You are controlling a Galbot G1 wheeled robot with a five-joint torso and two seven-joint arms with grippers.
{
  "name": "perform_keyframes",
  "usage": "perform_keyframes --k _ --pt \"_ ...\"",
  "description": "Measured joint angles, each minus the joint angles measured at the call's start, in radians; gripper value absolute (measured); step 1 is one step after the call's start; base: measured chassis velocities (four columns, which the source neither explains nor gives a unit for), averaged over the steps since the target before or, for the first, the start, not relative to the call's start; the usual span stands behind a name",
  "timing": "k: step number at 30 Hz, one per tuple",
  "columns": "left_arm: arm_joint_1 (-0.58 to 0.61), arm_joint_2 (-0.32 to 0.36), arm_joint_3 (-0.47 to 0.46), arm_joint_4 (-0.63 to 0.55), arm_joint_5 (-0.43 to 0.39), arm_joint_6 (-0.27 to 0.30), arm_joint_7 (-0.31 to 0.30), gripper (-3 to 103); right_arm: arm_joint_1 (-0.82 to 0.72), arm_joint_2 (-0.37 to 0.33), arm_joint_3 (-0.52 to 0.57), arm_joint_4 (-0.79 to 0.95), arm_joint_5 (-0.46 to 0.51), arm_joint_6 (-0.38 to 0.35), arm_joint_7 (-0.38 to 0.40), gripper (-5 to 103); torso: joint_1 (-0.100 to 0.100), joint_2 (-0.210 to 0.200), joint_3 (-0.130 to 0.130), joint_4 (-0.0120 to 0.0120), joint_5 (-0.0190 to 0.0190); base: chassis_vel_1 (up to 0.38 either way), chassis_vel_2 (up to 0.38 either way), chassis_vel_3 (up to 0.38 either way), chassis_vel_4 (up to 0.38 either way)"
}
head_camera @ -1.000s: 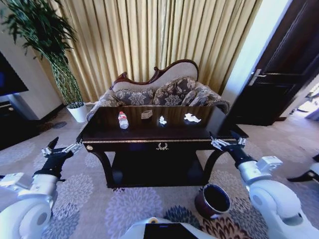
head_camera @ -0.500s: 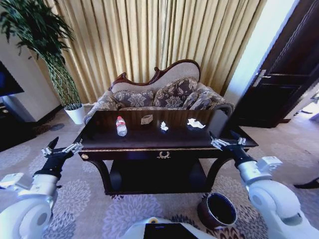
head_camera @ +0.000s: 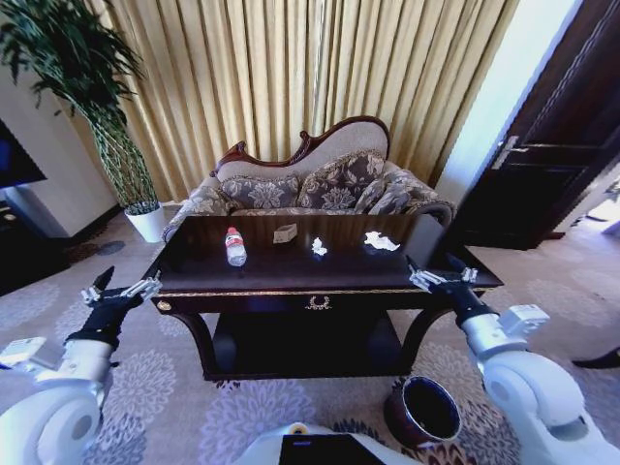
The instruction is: Move to the front of the table and place the trash on the table into the trash bin.
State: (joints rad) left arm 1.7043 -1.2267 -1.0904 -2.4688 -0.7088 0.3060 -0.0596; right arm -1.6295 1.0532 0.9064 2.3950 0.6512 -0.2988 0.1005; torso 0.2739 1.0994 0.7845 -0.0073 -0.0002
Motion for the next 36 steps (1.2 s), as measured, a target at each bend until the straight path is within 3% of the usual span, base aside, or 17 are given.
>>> perform_keyframes --k 36 --pt "-0.001 -0.01 0.016 0.028 0.007 -0.034 0.021 100 0.001 0.0 -0.02 -0.018 -0.043 0.008 -0.023 100 0.0 0.0 0.0 -0.0001 0.0 -0.034 -0.012 0.034 0.006"
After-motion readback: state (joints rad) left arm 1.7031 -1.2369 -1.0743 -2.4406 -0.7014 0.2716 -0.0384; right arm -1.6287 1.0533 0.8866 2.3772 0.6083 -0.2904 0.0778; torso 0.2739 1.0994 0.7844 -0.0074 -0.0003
